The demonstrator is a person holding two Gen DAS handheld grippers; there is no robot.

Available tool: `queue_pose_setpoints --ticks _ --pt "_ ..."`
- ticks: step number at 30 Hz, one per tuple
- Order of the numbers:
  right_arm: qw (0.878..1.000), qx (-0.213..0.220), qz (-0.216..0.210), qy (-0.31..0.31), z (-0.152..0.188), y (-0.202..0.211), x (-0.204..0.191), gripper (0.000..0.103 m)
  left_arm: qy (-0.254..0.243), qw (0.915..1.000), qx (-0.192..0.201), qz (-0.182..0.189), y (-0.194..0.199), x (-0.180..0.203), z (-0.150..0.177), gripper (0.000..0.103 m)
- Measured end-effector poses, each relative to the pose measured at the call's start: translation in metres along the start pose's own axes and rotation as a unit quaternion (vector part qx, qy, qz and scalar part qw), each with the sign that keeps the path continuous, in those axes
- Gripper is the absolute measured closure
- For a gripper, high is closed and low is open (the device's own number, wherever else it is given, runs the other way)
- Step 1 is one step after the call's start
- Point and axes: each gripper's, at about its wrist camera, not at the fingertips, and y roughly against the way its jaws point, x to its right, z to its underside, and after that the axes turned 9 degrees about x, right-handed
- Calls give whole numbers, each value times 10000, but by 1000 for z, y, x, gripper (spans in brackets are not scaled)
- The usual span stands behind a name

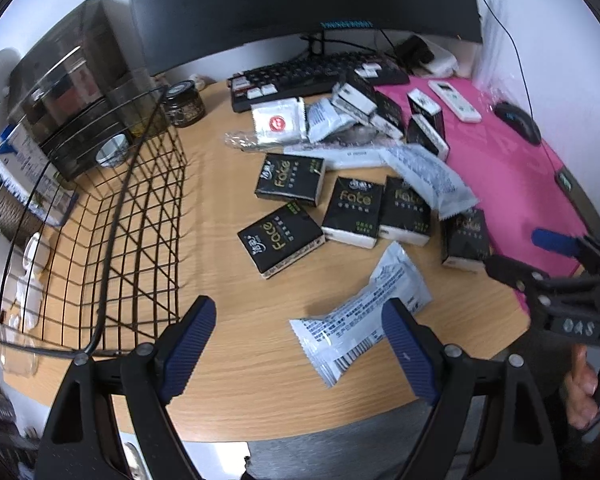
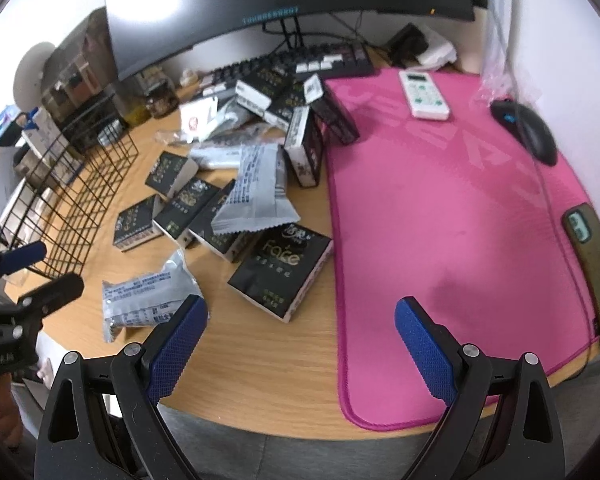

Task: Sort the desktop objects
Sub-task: 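Move both grippers toward the scattered tissue packs and snack packets, then grasp a black Face tissue pack with the right gripper while the left grasps a white snack packet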

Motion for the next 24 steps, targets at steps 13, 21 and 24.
queue_pose_setpoints --ticks 13,21,24 --pt "9974 -168 564 420 -12 -50 -23 28 -397 9986 -185 296 -16 2 6 17" --pt "9957 -217 660 618 -9 -39 -13 55 -874 9945 -291 498 -25 30 12 17" --pt "9959 -176 682 576 -9 -32 -2 55 -1086 9922 -293 541 -30 41 13 17"
